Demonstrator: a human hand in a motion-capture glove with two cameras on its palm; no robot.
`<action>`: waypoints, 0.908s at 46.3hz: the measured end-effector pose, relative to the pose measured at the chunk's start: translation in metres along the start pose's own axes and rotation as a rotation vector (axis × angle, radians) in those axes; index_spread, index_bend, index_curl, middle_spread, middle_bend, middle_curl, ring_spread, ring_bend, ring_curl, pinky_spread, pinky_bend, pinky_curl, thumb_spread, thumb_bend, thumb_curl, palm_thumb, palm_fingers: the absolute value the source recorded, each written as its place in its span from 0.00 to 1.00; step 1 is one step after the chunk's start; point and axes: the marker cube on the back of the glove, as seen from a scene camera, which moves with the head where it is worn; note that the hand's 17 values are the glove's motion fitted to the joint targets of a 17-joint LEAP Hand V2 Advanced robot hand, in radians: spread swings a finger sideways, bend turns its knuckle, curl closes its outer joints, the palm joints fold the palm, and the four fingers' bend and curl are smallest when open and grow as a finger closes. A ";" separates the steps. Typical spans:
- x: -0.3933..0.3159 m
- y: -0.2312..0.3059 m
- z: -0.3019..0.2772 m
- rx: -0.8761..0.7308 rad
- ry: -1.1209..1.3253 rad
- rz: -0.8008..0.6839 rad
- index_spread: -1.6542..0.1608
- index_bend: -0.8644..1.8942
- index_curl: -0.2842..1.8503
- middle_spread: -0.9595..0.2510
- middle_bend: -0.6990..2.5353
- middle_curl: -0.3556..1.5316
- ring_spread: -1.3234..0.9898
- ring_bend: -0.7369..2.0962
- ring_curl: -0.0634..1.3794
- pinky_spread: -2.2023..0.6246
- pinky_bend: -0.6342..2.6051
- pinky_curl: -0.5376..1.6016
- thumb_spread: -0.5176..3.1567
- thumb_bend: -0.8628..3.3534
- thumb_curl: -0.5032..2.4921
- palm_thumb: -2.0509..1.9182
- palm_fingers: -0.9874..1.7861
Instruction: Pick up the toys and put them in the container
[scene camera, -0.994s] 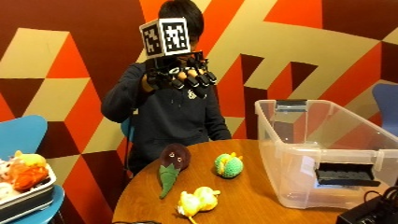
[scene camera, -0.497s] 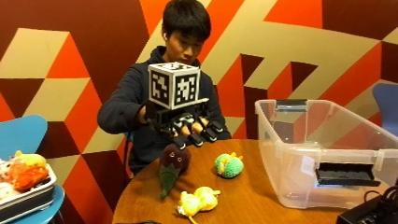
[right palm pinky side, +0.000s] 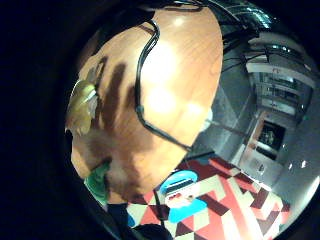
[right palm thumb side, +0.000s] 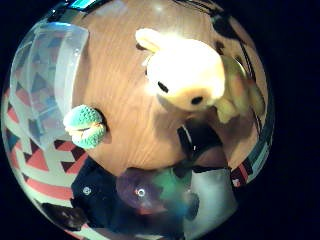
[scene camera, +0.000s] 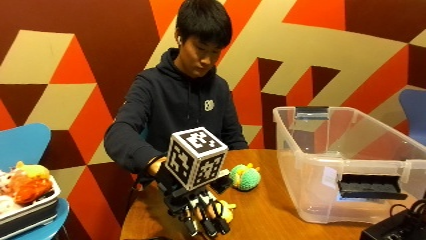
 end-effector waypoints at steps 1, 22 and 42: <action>0.000 -0.002 0.001 0.009 -0.006 -0.004 0.78 0.53 0.30 0.77 0.24 0.29 0.56 0.28 0.10 0.78 0.36 0.39 0.50 0.25 0.26 0.61 0.31; -0.042 0.024 -0.060 0.362 -0.461 -0.242 0.81 0.74 0.42 0.63 0.43 0.40 0.51 0.31 0.05 0.77 0.30 0.37 0.48 0.27 0.32 0.69 0.44; -0.192 0.031 -0.227 0.913 -0.858 -0.402 0.84 0.71 0.46 0.55 0.45 0.45 0.44 0.39 0.13 0.75 0.32 0.40 0.43 0.25 0.37 0.68 0.47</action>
